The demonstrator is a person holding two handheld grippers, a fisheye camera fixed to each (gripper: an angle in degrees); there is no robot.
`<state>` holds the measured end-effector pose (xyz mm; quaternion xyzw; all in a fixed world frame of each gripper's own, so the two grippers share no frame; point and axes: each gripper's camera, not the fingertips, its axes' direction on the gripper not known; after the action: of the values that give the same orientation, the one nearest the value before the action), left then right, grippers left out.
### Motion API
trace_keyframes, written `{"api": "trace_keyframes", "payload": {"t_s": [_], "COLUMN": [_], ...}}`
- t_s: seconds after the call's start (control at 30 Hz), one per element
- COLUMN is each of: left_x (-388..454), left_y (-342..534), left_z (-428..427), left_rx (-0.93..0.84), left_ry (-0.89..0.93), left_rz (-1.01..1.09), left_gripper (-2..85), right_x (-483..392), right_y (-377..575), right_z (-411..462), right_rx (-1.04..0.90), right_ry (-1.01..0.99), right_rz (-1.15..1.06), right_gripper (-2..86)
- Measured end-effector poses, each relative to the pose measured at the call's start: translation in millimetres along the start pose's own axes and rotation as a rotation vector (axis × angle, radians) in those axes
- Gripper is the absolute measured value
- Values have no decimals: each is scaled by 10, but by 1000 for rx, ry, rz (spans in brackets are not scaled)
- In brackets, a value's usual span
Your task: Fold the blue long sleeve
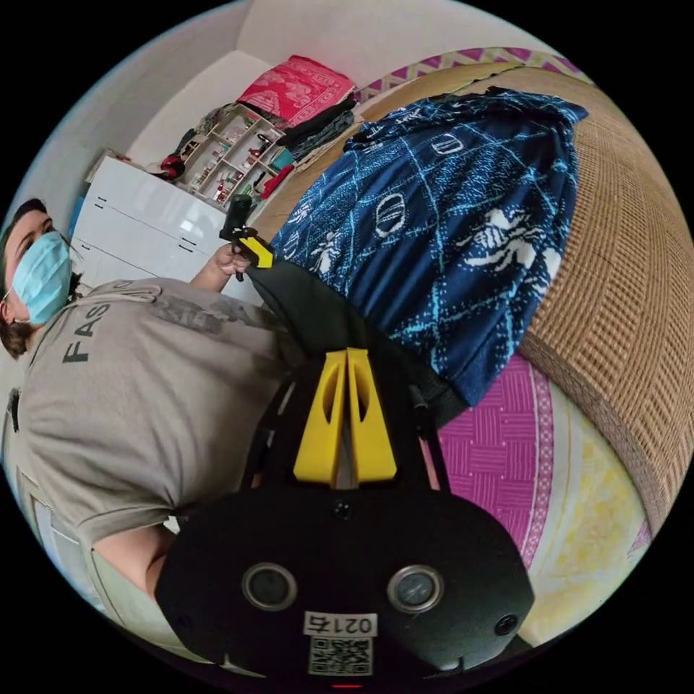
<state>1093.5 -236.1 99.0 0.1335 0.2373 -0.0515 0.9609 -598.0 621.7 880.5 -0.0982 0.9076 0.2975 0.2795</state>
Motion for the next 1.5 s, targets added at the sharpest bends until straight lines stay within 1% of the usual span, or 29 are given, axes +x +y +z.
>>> {"api": "trace_keyframes", "payload": {"t_s": [0.03, 0.07, 0.13, 0.2, 0.23, 0.27, 0.33, 0.4, 0.43, 0.5, 0.57, 0.63, 0.7, 0.8, 0.9, 0.97, 1.03, 1.07, 1.1, 1.13, 1.17, 1.23, 1.27, 1.33, 1.4, 1.5], "left_x": [26, 88, 133, 70, 39, -16, -78, -83, -77, -23, 9, 27, 98, 258, 382, 445, 533, 615, 707, 760, 871, 1023, 1119, 1251, 1380, 1551], "left_y": [30, 70, 67, -52, -103, -219, -420, -731, -819, -1150, -1339, -1452, -1504, -1510, -1581, -1657, -1800, -1913, -2048, -2123, -2286, -2631, -2891, -3310, -3842, -4314], "left_z": [-71, -253, -592, -1057, -1159, -1351, -1628, -1908, -1950, -2048, -2055, -2058, -2069, -2076, -2090, -2089, -2022, -1952, -1860, -1811, -1712, -1515, -1361, -1096, -750, -400], "left_rx": [7, 51, 169, 344, 378, 438, 519, 579, 574, 548, 517, 507, 520, 523, 488, 473, 428, 412, 397, 394, 401, 366, 333, 279, 213, 174], "left_ry": [0, 23, 113, 213, 221, 215, 123, -61, -111, -325, -429, -477, -543, -633, -639, -622, -612, -626, -651, -656, -658, -653, -657, -667, -651, -646], "left_rz": [8, 39, 84, 121, 127, 144, 157, 170, 170, 173, 175, 168, 159, 175, 178, 179, 203, 218, 235, 251, 286, 329, 354, 385, 400, 422], "left_gripper": [-9, -9, -9, -8, -8, -7, -2, 17, 28, 57, 64, 67, 77, 96, 120, 128, 122, 109, 85, 73, 51, 40, 46, 69, 100, 108], "right_x": [-65, -110, -290, -359, -394, -413, -479, -516, -545, -609, -720, -893, -989, -1001, -843, -758, -558, -500, -393, -305, -265, -72, -19, 236, 464, 923], "right_y": [-29, -59, -278, -569, -819, -961, -1590, -2083, -2403, -2864, -3260, -3687, -3929, -4222, -4375, -4338, -4186, -4128, -3985, -3821, -3734, -3316, -3199, -2698, -2279, -1490], "right_z": [-70, -124, -454, -693, -790, -815, -768, -628, -499, -243, 93, 613, 963, 1333, 1492, 1357, 877, 726, 417, 109, -42, -722, -897, -1605, -2125, -2939], "right_rx": [-16, -6, 139, 268, 325, 339, 319, 282, 256, 212, 154, 74, 29, 45, 14, 60, 223, 270, 357, 428, 461, 599, 631, 745, 821, 936], "right_ry": [23, 36, 25, 40, 97, 139, 327, 422, 446, 486, 536, 601, 633, 684, 675, 624, 477, 438, 373, 339, 332, 346, 361, 463, 543, 613], "right_rz": [-16, -35, -132, -172, -189, -198, -246, -299, -346, -398, -472, -574, -623, -613, -555, -521, -402, -370, -323, -295, -283, -210, -191, -88, -2, 158], "right_gripper": [-8, -8, -7, -6, -5, -4, 1, 15, 32, 59, 71, 76, 77, 72, 52, 15, 3, 1, -1, -3, -3, -3, -3, -3, -3, -2]}}
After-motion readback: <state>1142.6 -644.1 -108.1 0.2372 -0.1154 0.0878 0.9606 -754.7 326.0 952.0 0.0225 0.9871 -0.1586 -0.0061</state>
